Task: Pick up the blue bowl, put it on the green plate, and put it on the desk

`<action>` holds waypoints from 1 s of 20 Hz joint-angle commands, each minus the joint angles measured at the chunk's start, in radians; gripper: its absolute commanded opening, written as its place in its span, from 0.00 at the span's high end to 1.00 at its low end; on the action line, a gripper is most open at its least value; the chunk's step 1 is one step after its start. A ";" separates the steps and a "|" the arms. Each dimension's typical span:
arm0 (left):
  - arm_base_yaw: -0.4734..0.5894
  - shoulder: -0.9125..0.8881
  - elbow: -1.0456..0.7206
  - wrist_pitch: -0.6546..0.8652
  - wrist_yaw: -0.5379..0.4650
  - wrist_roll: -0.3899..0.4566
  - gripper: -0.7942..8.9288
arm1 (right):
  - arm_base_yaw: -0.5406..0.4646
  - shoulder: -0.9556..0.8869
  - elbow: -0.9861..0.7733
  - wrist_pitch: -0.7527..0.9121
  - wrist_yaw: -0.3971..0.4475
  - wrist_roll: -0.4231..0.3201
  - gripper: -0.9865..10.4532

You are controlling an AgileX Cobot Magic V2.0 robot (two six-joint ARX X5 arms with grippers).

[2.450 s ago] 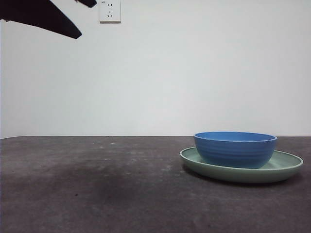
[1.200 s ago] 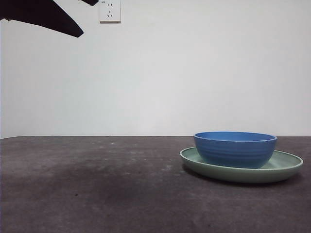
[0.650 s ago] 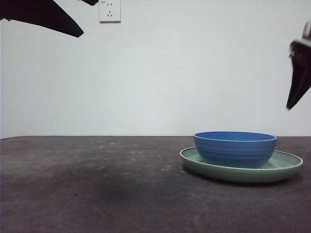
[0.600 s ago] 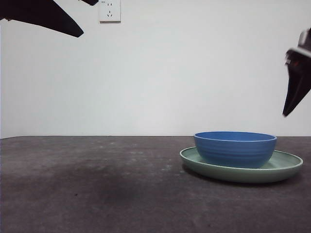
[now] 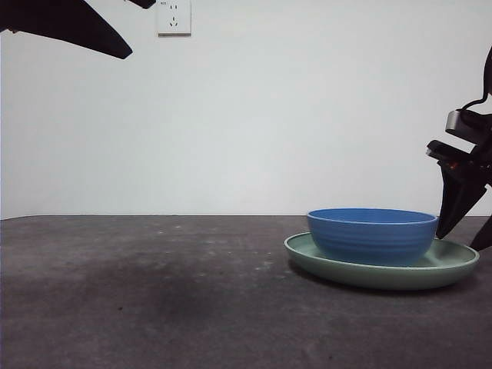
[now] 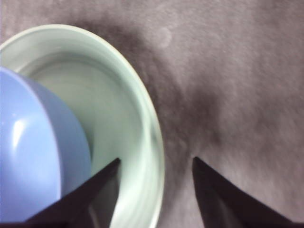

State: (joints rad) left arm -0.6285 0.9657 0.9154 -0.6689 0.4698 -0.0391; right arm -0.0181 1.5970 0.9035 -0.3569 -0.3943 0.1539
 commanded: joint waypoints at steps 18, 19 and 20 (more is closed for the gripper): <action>-0.007 0.005 0.008 0.005 0.002 0.001 0.66 | 0.007 0.053 0.014 0.074 -0.042 0.028 0.90; -0.006 0.005 0.008 0.003 0.002 0.001 0.66 | 0.007 0.044 0.015 0.081 -0.064 0.042 0.90; -0.006 0.005 0.008 0.002 0.002 0.001 0.66 | 0.007 0.034 0.015 0.083 -0.076 0.050 0.90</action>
State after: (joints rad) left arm -0.6285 0.9657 0.9154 -0.6727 0.4698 -0.0402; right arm -0.0128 1.6337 0.9035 -0.2871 -0.4580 0.1787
